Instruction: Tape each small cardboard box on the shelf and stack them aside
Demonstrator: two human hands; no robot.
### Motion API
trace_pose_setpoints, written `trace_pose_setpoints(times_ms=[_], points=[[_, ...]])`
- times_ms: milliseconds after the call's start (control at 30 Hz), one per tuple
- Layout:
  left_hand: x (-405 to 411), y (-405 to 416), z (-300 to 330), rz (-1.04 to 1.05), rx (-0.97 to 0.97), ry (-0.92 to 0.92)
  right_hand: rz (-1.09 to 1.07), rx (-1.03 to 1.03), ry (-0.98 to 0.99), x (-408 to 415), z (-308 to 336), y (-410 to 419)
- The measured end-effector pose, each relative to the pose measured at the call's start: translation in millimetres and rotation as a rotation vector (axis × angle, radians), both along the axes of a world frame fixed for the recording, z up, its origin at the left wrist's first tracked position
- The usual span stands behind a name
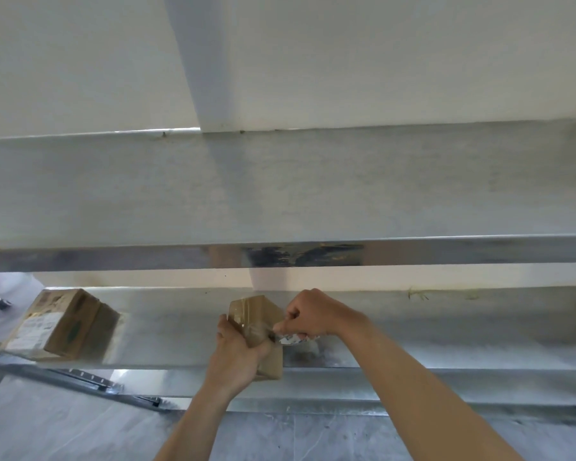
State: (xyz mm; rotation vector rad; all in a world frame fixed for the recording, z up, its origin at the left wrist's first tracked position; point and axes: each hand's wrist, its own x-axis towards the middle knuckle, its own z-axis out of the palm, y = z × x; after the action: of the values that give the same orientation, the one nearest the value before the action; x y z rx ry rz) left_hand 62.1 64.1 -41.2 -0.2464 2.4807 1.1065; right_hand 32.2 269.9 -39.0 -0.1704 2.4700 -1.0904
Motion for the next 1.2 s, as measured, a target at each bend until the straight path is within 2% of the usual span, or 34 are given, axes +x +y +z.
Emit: trace_pose_setpoints(times_ms=[167,400,600,733,833,933,967,1033,1133,1200], points=[[2,-2,1,0.043,0.053,-0.004,-0.026,0.057,0.027,1,-7,6],[6,-8,-3,0.147,0.301,-0.026,-0.144,0.094,-0.008,10,-12,28],[9,-1,-14,0.241,0.55,-0.209,-0.132,0.169,-0.008,11,-8,25],[5,-7,-21,0.232,0.605,-0.285,-0.12,0.217,-0.016,5,-9,16],[-2,-17,-16,0.138,0.493,-0.295,-0.094,0.242,-0.012,3,-6,9],[-8,-25,-12,-0.002,0.029,-0.13,-0.07,0.241,-0.012,2,-5,-2],[-8,-25,-8,-0.029,-0.051,-0.075,-0.066,0.242,-0.01,2,-6,-5],[-9,-19,3,-0.13,-0.078,0.025,-0.063,0.264,-0.01,0,-5,-8],[-19,7,15,-0.408,-0.137,0.211,-0.047,0.325,-0.014,1,2,-10],[-25,26,19,-0.517,-0.149,0.194,-0.032,0.36,-0.012,2,6,-12]])
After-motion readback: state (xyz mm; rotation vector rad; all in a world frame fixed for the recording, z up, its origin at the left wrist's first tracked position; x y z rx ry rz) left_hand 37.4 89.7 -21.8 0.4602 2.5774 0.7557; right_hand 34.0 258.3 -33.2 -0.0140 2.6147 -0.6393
